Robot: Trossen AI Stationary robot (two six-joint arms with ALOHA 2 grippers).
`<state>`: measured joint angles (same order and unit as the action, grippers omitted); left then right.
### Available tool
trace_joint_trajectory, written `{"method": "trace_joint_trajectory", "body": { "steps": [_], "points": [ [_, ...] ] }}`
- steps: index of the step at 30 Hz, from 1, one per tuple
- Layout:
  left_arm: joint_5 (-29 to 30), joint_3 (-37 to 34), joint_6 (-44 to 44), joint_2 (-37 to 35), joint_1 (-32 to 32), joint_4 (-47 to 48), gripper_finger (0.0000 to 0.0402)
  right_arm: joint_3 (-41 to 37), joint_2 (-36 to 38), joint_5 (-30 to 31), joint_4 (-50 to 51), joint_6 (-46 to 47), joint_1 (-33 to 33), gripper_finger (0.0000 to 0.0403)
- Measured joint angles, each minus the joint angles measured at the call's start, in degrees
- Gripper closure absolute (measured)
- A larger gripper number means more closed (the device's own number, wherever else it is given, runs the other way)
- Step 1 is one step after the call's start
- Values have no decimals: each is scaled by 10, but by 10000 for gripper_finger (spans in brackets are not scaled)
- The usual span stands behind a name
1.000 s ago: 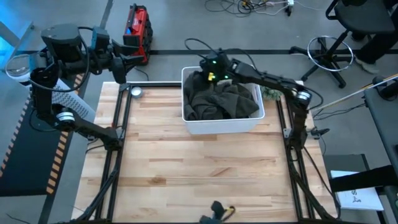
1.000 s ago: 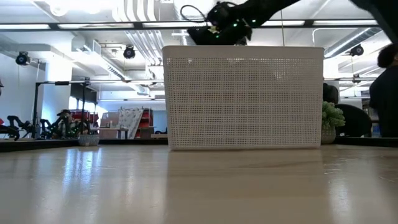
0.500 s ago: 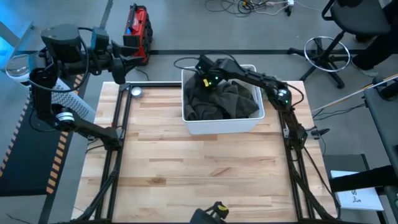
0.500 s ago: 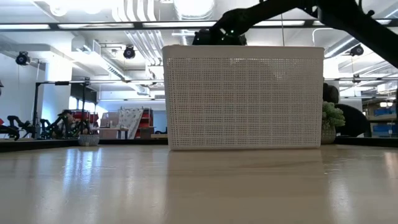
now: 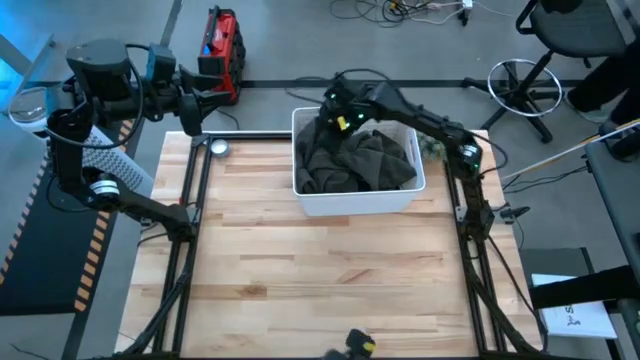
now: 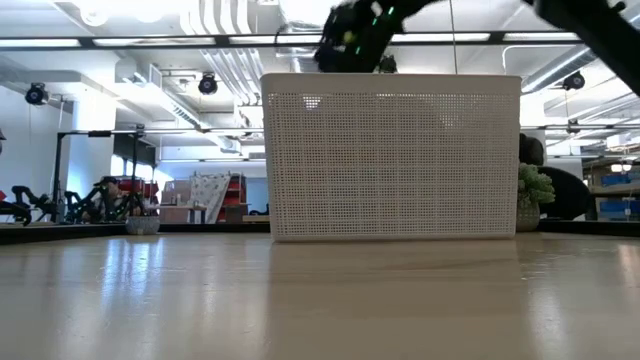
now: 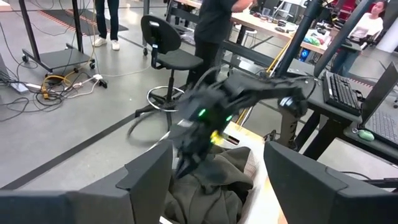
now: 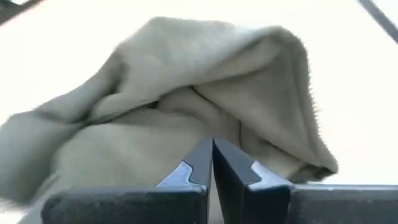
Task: Sort clothes
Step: Put the black jacket into the white bin
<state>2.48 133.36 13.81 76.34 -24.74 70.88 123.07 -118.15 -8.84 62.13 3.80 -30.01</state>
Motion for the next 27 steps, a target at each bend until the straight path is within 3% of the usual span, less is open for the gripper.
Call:
{"method": "trace_joint_trajectory", "body": {
  "steps": [7, 15, 27],
  "points": [
    [-2, 0, -3, 0, 0, 3, 165, -10, 97, -2, 31, -30, 30, 403],
    [-2, 0, -3, 1, 0, 4, 176, -105, 118, -1, 87, -34, 43, 403],
    [-2, 0, 3, 1, 0, 8, 194, -335, 106, -49, -107, -10, 25, 403]
  ]
}}
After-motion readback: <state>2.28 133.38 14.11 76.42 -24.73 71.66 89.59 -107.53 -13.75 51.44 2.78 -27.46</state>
